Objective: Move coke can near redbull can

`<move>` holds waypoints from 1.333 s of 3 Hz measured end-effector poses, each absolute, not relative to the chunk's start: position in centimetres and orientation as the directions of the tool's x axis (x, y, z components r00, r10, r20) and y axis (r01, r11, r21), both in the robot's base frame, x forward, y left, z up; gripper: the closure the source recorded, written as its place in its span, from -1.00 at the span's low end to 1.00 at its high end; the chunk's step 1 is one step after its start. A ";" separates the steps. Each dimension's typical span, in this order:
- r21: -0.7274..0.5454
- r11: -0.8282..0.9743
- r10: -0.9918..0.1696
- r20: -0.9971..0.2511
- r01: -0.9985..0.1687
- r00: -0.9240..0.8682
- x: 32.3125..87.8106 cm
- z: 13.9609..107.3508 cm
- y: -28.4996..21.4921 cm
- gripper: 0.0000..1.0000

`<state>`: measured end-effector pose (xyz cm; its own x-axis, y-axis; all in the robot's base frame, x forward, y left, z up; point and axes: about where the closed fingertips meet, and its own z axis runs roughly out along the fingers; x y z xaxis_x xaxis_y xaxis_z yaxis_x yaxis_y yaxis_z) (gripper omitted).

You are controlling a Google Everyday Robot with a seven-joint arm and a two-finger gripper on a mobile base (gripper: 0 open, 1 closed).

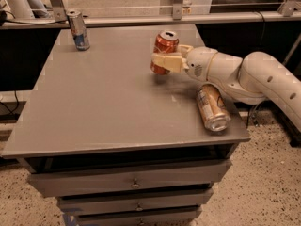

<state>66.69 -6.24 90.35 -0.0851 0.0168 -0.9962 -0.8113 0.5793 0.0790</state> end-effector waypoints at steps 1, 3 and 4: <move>0.071 0.571 0.026 -0.997 -0.818 -0.068 67.3 91.5 -4.9 1.00; -0.051 0.548 -0.038 -0.999 -0.835 0.036 71.6 96.7 -2.9 1.00; -0.050 0.547 -0.038 -0.999 -0.835 0.035 71.5 96.7 -2.8 1.00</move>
Offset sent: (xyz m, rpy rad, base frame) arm 0.0479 0.0288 0.0538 -0.0454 -0.1114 0.0330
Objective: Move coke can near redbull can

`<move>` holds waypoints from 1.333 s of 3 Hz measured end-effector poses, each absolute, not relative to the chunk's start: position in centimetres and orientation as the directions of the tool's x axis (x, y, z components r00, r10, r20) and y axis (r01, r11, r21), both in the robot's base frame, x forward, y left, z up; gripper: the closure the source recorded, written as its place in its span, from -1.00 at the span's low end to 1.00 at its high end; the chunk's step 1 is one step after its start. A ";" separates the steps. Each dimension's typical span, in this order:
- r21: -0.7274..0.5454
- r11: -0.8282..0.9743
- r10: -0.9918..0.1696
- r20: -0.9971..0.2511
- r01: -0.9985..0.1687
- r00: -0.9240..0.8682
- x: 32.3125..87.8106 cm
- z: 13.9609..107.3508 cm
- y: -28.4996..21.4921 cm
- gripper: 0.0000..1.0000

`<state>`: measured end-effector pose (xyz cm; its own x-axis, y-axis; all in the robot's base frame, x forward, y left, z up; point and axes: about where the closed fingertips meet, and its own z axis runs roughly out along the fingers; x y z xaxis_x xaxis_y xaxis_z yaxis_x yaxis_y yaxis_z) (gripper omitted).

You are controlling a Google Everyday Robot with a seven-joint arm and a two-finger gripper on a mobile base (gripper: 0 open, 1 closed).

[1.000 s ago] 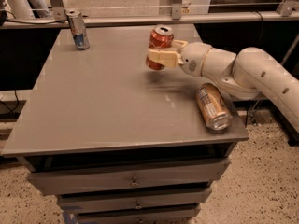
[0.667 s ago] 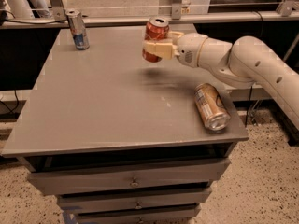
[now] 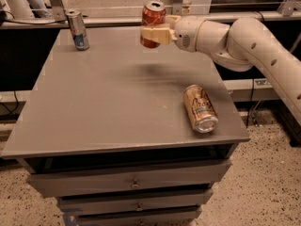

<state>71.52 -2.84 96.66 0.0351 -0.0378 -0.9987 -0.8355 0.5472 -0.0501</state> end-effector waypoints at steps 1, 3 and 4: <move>-0.055 0.530 -0.030 -0.998 -0.846 0.046 72.1 96.8 -0.9 1.00; -0.093 0.418 -0.092 -0.994 -0.904 0.060 77.3 96.3 6.4 1.00; -0.111 0.364 -0.135 -0.989 -0.925 0.066 79.7 95.5 9.4 1.00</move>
Offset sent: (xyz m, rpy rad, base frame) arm 0.0692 0.1139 0.0064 -0.0602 -0.0343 0.1823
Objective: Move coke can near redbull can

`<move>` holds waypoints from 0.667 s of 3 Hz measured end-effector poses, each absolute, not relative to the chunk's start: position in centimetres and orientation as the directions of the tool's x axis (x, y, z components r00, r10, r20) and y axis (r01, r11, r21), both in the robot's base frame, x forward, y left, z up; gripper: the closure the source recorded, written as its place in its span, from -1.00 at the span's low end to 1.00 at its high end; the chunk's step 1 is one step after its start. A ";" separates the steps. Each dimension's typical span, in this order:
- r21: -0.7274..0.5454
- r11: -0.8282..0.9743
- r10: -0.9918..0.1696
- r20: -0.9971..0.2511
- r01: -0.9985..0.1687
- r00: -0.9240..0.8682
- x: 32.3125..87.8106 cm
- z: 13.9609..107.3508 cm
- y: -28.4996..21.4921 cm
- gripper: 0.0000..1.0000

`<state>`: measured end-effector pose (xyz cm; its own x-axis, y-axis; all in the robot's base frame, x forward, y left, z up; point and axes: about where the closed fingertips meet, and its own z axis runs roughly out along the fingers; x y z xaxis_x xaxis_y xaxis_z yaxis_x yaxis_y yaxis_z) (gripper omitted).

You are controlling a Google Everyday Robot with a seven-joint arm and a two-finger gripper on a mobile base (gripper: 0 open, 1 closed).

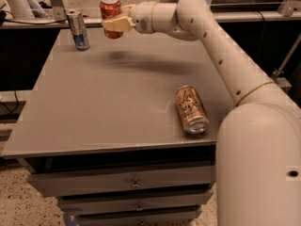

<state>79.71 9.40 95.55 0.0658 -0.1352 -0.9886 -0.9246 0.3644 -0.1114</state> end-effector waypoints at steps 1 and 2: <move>-0.125 0.328 -0.181 -0.981 -0.936 0.067 81.3 94.3 11.5 1.00; -0.145 0.301 -0.250 -0.966 -0.943 0.069 81.9 93.0 12.6 1.00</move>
Offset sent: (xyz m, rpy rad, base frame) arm 0.0396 0.0343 -0.0360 -0.2132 0.0065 0.0620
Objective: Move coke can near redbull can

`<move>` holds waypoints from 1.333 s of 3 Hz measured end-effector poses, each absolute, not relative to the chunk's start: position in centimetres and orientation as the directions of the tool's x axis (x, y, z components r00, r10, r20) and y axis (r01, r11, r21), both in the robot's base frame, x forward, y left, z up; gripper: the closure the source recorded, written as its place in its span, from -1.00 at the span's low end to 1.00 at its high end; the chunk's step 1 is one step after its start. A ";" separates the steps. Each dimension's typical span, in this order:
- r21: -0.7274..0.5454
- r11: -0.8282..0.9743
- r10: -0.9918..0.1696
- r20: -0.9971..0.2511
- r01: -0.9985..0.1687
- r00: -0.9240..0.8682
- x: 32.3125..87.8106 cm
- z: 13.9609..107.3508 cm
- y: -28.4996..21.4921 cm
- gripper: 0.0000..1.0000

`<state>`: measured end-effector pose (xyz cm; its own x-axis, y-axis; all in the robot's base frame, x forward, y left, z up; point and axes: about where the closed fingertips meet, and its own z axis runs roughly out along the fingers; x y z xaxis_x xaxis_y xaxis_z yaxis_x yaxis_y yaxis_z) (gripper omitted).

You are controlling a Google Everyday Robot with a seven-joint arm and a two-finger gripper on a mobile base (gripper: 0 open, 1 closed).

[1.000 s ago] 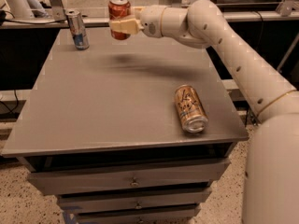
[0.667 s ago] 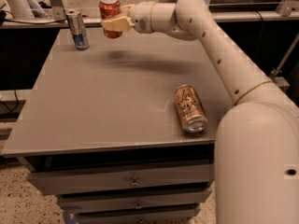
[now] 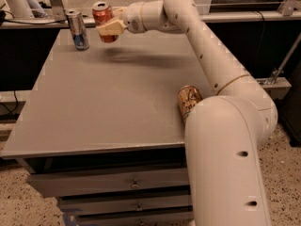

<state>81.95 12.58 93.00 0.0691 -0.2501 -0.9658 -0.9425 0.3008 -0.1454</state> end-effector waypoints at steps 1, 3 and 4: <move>-0.155 0.284 -0.329 -0.943 -0.946 0.055 82.2 90.9 12.4 1.00; -0.132 0.291 -0.298 -0.954 -0.947 0.042 82.6 90.6 13.7 1.00; -0.111 0.287 -0.258 -0.966 -0.952 0.035 82.9 90.8 15.6 1.00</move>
Offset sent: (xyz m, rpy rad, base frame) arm 0.0041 -0.0131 -0.0299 -0.1143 0.0248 -0.0084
